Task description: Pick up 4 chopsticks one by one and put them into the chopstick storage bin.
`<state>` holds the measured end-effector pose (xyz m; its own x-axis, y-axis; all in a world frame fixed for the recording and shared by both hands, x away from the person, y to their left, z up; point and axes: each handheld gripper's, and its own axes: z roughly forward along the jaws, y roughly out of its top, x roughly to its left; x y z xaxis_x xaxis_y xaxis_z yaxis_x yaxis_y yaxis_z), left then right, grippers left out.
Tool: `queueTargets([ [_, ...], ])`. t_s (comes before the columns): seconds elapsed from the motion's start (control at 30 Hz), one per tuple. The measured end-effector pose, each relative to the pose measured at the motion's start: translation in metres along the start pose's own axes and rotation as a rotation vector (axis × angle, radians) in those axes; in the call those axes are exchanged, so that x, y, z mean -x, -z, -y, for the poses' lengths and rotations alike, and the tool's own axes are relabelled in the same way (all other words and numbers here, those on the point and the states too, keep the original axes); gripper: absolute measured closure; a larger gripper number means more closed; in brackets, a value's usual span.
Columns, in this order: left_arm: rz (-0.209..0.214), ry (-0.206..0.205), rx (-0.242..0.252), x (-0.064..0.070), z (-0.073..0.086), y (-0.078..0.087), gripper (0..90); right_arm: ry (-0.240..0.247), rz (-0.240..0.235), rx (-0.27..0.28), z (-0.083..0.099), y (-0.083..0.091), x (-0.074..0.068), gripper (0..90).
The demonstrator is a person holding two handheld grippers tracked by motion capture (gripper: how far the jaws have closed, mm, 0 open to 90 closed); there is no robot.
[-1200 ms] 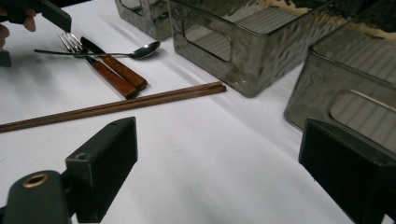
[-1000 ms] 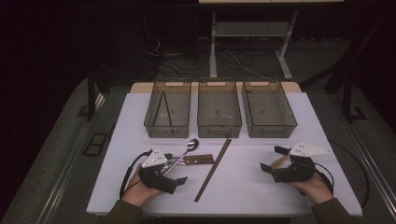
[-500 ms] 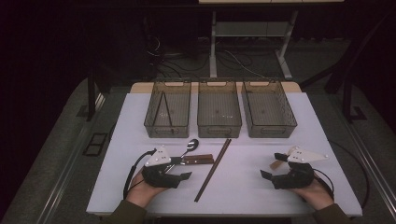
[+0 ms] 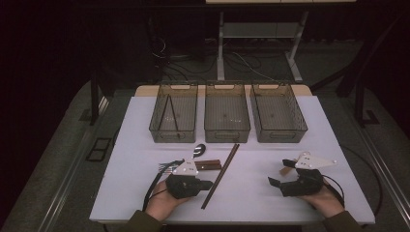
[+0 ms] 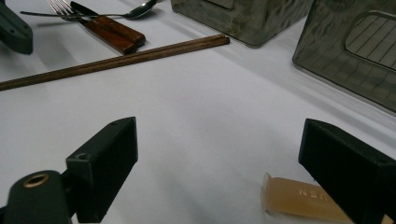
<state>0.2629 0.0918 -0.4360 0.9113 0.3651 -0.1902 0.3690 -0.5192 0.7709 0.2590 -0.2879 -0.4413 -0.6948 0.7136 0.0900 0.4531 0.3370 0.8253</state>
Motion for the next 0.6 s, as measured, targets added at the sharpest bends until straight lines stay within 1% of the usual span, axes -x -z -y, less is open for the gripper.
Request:
queueTargets([
  [0.03,0.013,-0.013,-0.011,0.000,0.000,-0.001,89.5,0.001,0.001,0.000,0.000,0.000,0.000,11.1],
  [0.13,0.026,-0.022,-0.034,0.004,-0.001,-0.006,89.7,0.002,0.002,0.004,0.000,0.000,0.000,11.1],
  [0.2,0.034,-0.019,-0.042,0.006,0.000,-0.010,89.7,0.000,0.002,0.005,0.000,0.001,0.000,11.1],
  [0.23,0.034,-0.028,-0.052,0.007,0.000,-0.011,89.7,0.002,0.003,0.004,0.000,0.001,0.000,11.1],
  [0.27,0.037,-0.023,-0.057,0.007,0.001,-0.013,89.7,0.000,0.004,0.003,0.000,0.000,0.000,11.1],
  [0.37,0.046,-0.046,-0.076,0.005,0.003,-0.017,89.7,0.000,0.003,0.006,0.000,0.001,0.000,11.1],
  [0.4,0.051,-0.030,-0.076,0.006,0.004,-0.018,89.7,0.000,0.003,0.007,0.000,0.001,0.000,11.1],
  [0.47,0.051,-0.039,-0.090,0.007,0.004,-0.019,89.7,0.000,0.003,0.006,0.000,0.001,-0.001,11.1],
  [0.57,0.061,-0.038,-0.096,0.007,0.004,-0.021,89.7,0.000,0.005,0.006,0.000,0.001,0.000,11.1],
  [0.6,0.060,-0.043,-0.107,0.007,0.004,-0.021,89.6,-0.001,0.005,0.007,0.000,0.001,0.000,11.1],
])
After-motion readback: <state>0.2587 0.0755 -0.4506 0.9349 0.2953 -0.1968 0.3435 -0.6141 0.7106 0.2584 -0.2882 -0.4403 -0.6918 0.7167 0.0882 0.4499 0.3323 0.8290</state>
